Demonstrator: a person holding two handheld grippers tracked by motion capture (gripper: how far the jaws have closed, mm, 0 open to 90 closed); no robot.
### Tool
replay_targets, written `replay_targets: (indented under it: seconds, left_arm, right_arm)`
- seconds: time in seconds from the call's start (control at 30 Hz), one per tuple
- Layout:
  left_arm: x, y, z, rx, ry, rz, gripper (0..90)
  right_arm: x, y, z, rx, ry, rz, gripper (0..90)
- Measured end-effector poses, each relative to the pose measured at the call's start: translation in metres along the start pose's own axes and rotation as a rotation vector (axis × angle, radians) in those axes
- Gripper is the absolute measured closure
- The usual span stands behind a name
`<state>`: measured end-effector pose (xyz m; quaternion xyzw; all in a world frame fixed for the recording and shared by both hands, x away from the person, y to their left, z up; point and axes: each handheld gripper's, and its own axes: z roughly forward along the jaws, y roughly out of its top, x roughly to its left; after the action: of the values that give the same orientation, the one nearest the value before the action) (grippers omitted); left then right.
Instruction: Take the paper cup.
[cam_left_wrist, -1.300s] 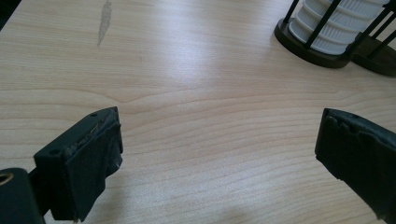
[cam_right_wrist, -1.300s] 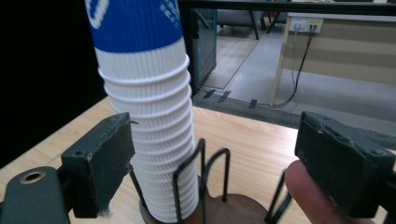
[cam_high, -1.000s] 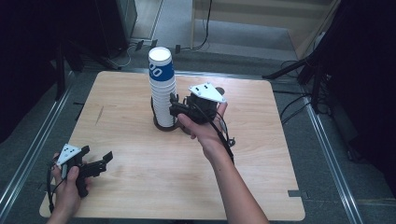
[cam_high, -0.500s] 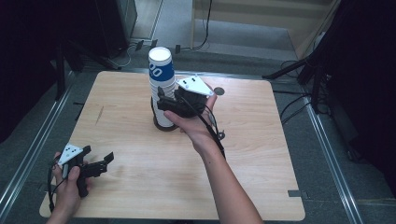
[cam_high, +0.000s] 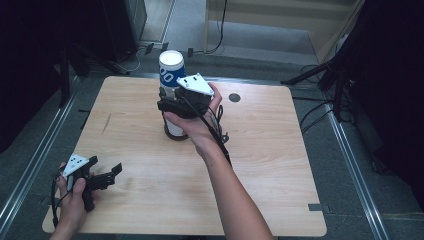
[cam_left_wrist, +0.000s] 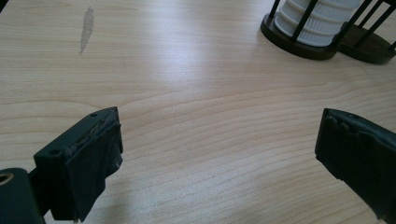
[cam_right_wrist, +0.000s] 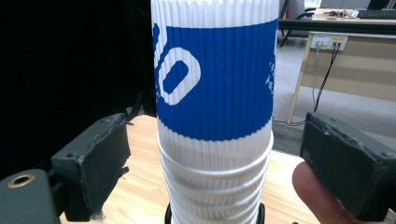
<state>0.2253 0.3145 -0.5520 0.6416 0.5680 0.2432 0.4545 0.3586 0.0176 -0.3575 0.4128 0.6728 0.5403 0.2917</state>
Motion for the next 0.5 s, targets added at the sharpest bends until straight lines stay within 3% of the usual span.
replay_targets:
  seconds: [0.5]
  left_arm:
    - [0.001,0.0,0.0,0.001,-0.012,-0.001,1.5]
  right_arm:
    - [0.001,0.008,0.027,0.004,-0.041,0.029,8.1]
